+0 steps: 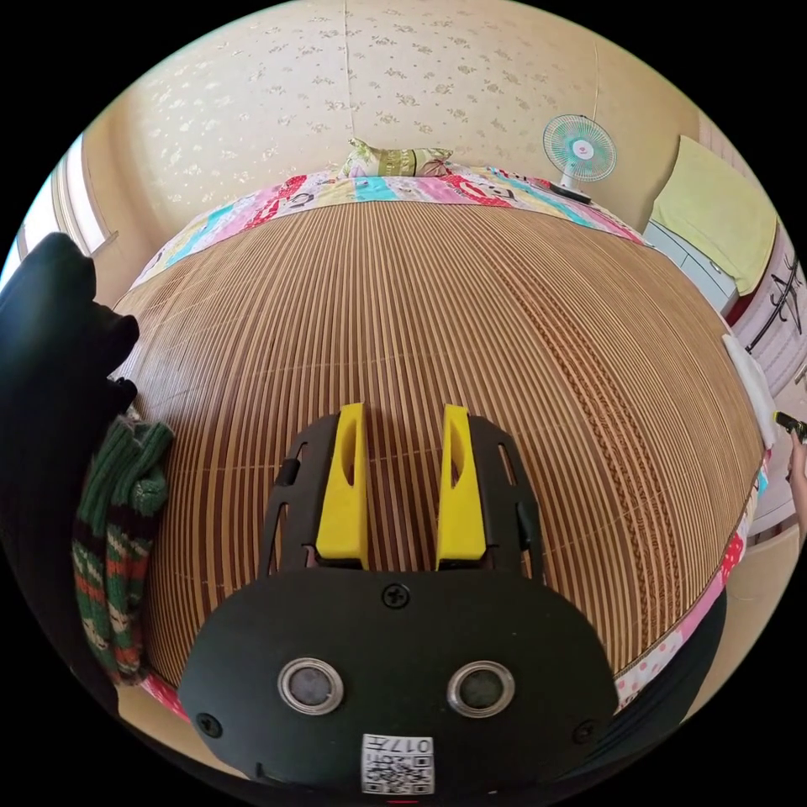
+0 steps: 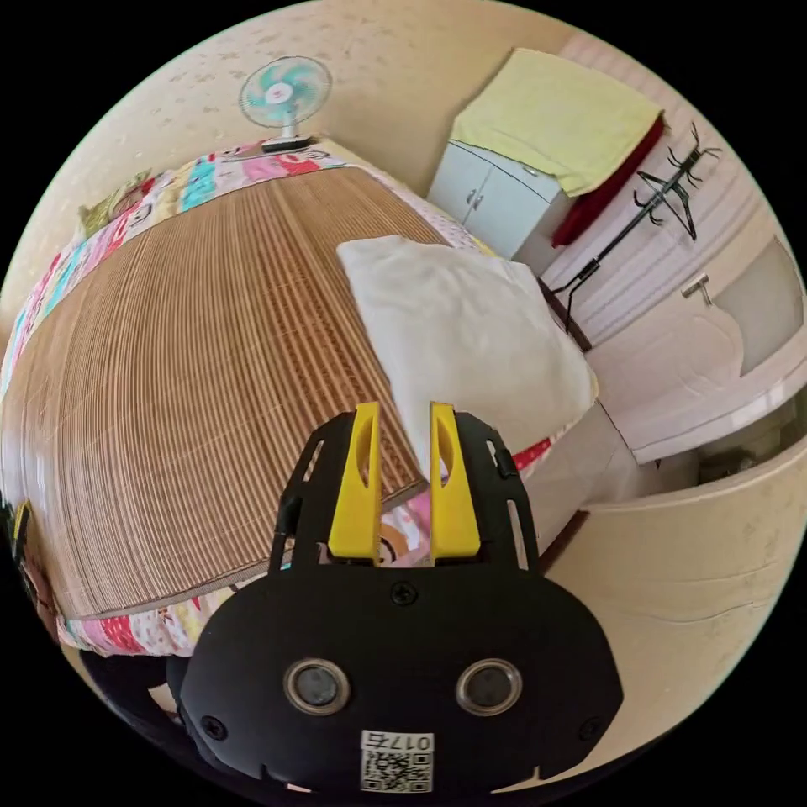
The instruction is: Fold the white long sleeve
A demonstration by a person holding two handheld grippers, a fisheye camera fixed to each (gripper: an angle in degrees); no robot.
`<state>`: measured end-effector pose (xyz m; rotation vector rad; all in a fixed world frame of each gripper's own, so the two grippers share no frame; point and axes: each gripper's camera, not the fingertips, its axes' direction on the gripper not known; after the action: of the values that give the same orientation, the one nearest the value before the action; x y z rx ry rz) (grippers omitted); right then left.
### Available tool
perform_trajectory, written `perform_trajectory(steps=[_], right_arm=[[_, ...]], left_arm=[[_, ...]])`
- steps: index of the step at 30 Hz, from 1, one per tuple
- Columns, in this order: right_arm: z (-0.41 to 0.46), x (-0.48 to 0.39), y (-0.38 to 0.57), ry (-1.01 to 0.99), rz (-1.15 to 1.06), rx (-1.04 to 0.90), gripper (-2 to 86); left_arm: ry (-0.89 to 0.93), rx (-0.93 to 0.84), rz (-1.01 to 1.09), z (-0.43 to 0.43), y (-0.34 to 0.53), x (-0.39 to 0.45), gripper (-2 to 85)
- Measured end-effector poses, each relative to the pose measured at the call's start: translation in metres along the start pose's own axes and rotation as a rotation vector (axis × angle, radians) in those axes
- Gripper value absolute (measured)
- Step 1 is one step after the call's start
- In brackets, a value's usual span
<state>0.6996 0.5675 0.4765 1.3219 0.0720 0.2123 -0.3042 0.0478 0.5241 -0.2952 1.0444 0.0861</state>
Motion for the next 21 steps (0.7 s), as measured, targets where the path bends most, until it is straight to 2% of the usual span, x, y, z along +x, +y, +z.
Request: perform_trajectory(steps=[3, 5, 9, 11, 14, 16, 18, 19, 21], right_arm=[[0.033, 0.027, -0.023, 0.014, 0.018, -0.147, 11.2], [0.051, 0.031, -0.033, -0.049, 0.036, -0.185, 9.7], [0.072, 0.056, -0.056, -0.270, 0.208, -0.278, 5.9], [0.068, 0.048, -0.068, -0.339, 0.114, -0.328, 4.8], [0.050, -0.001, -0.078, -0.523, -0.146, -0.400, 3.7], [0.035, -0.068, -0.061, -0.725, -0.349, -0.470, 3.6], [0.022, -0.138, -0.027, -0.815, -0.535, -0.535, 3.5], [0.008, -0.189, 0.006, -0.826, -0.674, -0.543, 3.4], [-0.022, -0.249, 0.055, -0.820, -0.790, -0.461, 3.2]], left_arm=[[-0.004, 0.000, 0.002, 0.003, -0.004, 0.007, 12.8], [-0.012, 0.002, 0.006, 0.006, -0.008, 0.014, 12.7], [-0.020, 0.006, 0.018, 0.009, -0.014, 0.026, 12.5], [-0.034, 0.011, 0.030, 0.012, -0.018, 0.036, 12.2], [-0.048, 0.015, 0.065, 0.014, -0.024, 0.052, 10.7], [-0.062, 0.016, 0.081, 0.016, -0.028, 0.061, 9.8], [-0.073, 0.018, 0.088, 0.018, -0.032, 0.068, 9.2], [-0.075, 0.020, 0.089, 0.019, -0.035, 0.072, 9.1], [-0.070, 0.020, 0.086, 0.021, -0.040, 0.076, 9.0]])
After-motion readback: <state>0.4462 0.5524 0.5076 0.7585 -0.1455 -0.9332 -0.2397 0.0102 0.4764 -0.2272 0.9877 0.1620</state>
